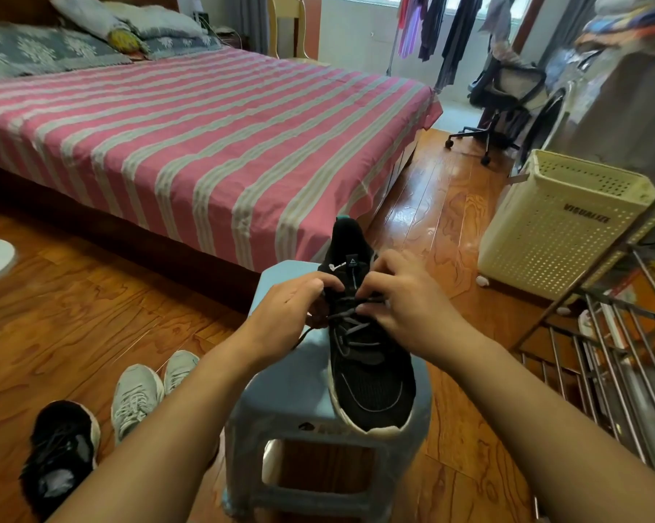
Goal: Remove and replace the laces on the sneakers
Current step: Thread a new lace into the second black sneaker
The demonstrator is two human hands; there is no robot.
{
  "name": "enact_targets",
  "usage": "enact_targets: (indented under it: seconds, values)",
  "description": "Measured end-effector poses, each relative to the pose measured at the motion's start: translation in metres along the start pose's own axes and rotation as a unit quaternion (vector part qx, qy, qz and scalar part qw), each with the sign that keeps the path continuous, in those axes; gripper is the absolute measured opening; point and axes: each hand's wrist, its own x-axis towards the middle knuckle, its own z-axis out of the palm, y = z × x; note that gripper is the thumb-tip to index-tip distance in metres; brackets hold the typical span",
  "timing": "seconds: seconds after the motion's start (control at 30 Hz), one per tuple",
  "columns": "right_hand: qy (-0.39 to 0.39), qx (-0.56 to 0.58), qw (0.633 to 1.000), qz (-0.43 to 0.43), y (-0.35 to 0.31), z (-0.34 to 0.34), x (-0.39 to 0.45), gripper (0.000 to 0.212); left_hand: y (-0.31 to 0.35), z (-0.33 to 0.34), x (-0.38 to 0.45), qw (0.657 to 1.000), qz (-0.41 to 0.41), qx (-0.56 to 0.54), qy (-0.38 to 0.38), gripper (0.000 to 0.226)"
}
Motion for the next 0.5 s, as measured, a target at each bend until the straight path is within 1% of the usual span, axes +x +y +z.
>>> enact_targets:
  seconds: [0.07,0.1,0.17,0.2,0.27,0.33,0.37,0.4,0.43,0.5]
  values:
    - [0.026,-0.021,0.999,-0.002,0.001,0.001,0.001,0.011,0.000,0.000,-0.001,0.999,0.018,0.040,-0.008,0.046]
    - [0.047,-0.014,0.999,0.019,0.001,-0.003,0.003,0.008,0.001,0.001,-0.002,0.998,0.032,0.062,-0.008,0.048]
    - [0.105,0.027,0.988,0.108,0.010,-0.013,0.003,0.006,0.003,0.002,-0.003,0.995,0.055,0.085,0.003,0.047]
    - [0.147,0.053,0.974,0.167,0.018,-0.020,0.001,0.007,0.003,0.001,-0.003,0.993,0.068,0.097,0.016,0.045]
    - [0.225,0.060,0.925,0.299,0.040,-0.037,-0.008,0.009,0.002,-0.003,-0.002,0.984,0.098,0.137,0.054,0.047]
    - [0.257,0.034,0.871,0.418,0.061,-0.051,-0.022,0.015,0.000,-0.010,-0.004,0.977,0.105,0.170,0.077,0.051]
    - [0.254,0.022,0.853,0.456,0.070,-0.054,-0.028,0.015,0.000,-0.014,-0.005,0.975,0.099,0.182,0.084,0.051]
    - [0.237,0.008,0.846,0.477,0.076,-0.053,-0.032,0.015,0.000,-0.018,-0.007,0.973,0.091,0.191,0.089,0.050]
    - [0.206,-0.005,0.851,0.484,0.079,-0.050,-0.034,0.015,0.000,-0.021,-0.008,0.973,0.086,0.192,0.093,0.049]
    - [0.136,-0.003,0.878,0.458,0.077,-0.041,-0.030,0.017,0.001,-0.024,-0.010,0.977,0.074,0.181,0.090,0.044]
